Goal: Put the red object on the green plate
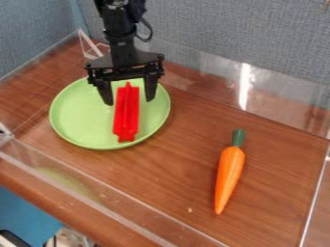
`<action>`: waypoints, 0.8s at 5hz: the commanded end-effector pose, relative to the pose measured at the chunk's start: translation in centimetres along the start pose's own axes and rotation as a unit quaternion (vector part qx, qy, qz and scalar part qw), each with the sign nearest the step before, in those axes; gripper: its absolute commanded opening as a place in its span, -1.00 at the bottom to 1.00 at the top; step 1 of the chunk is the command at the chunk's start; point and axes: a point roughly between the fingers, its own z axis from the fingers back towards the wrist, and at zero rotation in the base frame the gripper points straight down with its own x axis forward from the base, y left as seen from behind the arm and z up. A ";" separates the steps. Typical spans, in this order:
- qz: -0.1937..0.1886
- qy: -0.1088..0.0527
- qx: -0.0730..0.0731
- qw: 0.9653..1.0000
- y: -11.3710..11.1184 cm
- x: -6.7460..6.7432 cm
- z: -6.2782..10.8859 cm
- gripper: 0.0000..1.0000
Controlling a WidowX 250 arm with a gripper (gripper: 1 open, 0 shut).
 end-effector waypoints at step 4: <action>0.048 -0.034 -0.007 0.998 -4.8 -0.3 8.1 1.00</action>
